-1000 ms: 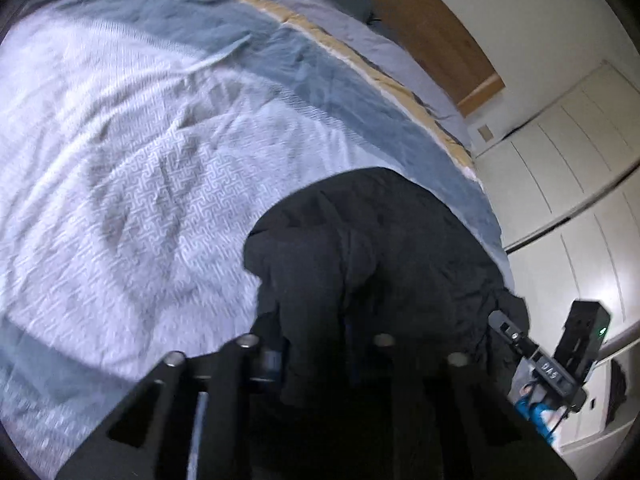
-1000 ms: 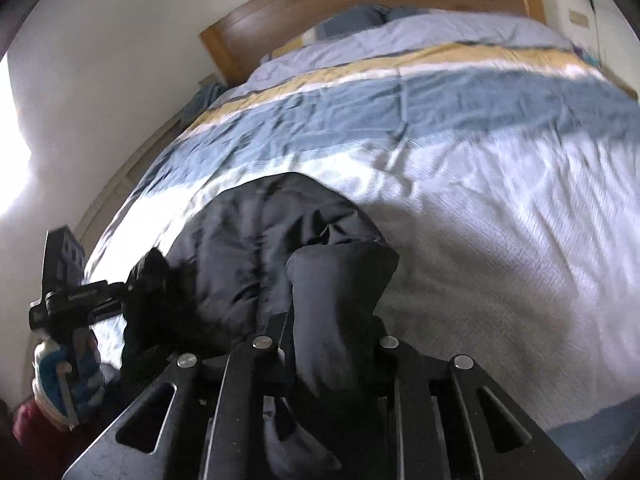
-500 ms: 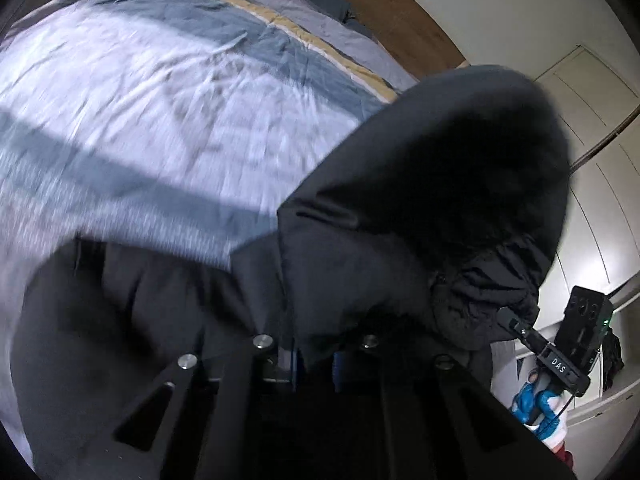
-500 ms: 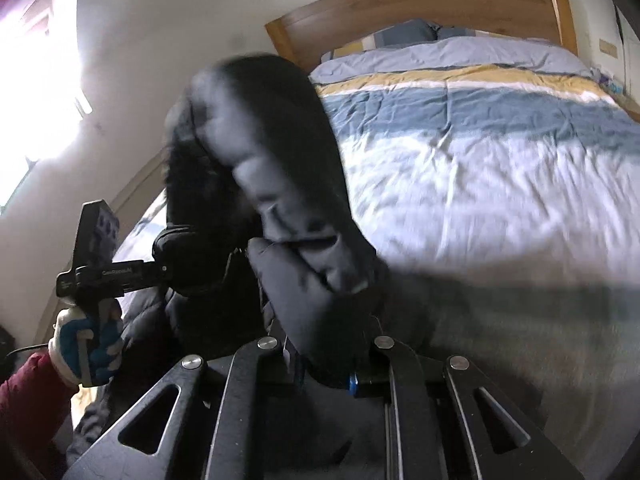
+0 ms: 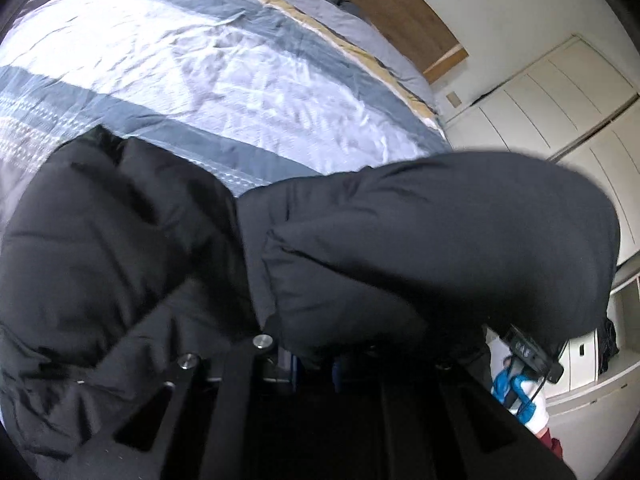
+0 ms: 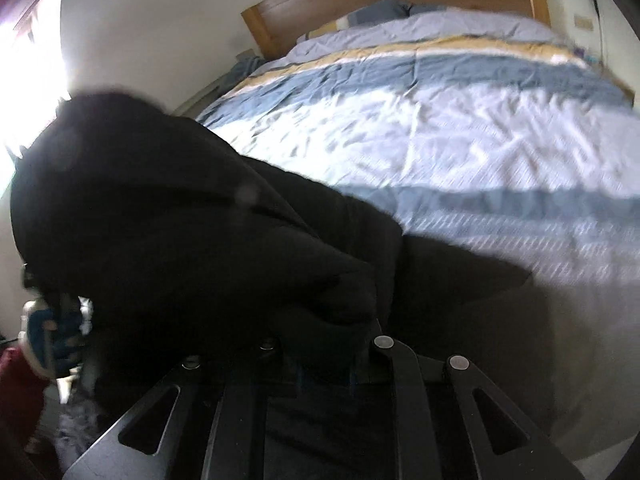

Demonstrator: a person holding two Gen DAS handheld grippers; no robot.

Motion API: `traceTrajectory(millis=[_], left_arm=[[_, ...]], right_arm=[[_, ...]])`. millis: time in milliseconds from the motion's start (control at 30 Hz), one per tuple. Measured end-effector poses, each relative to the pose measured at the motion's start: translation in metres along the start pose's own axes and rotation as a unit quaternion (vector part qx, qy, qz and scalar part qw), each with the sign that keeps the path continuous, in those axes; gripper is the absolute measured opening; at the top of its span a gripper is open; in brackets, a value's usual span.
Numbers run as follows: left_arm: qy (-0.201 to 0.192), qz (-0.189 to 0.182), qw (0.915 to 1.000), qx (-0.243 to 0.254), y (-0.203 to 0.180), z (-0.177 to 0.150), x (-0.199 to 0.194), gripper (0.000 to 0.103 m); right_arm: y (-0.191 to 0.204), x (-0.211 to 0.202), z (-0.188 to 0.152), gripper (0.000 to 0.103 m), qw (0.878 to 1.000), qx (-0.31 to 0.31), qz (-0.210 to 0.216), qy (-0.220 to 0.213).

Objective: Fold large clothes
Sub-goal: 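Fold the grasped coat edge over the body with the right gripper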

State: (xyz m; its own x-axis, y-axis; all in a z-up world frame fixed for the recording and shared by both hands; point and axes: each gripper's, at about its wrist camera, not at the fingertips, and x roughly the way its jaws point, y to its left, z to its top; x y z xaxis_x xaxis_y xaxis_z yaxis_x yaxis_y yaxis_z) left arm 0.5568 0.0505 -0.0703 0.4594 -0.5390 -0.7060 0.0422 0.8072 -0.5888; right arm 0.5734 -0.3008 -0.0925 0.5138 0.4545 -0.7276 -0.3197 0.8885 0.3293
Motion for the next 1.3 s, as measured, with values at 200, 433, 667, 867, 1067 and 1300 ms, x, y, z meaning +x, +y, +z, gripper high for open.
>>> traceTrajectory(millis=[200, 433, 667, 867, 1067, 1300], left_arm=[[0.026, 0.012, 0.9996, 0.007, 0.008, -0.013, 0.019, 0.011], [0.021, 0.032, 0.9990, 0.021, 0.001, -0.014, 0.014, 0.013], [0.014, 0.049, 0.9985, 0.022, -0.006, -0.022, 0.002, 0.018], [0.014, 0.057, 0.9979, 0.028, -0.011, -0.034, -0.014, 0.035], [0.018, 0.055, 0.9973, 0.043, -0.018, -0.058, -0.040, 0.039], [-0.006, 0.016, 0.9991, 0.038, -0.019, -0.062, -0.100, 0.039]], right_arm=[[-0.005, 0.017, -0.011, 0.016, 1.000, -0.005, -0.011, 0.011], [-0.003, 0.008, -0.014, 0.020, 1.000, -0.006, -0.020, 0.011], [0.008, -0.002, -0.019, 0.040, 0.999, -0.019, -0.045, 0.010], [0.008, -0.019, -0.028, 0.048, 0.998, -0.027, -0.058, 0.006], [0.005, -0.040, -0.041, 0.049, 0.998, -0.019, -0.060, 0.003], [0.010, -0.082, -0.048, 0.049, 0.998, -0.013, -0.053, -0.020]])
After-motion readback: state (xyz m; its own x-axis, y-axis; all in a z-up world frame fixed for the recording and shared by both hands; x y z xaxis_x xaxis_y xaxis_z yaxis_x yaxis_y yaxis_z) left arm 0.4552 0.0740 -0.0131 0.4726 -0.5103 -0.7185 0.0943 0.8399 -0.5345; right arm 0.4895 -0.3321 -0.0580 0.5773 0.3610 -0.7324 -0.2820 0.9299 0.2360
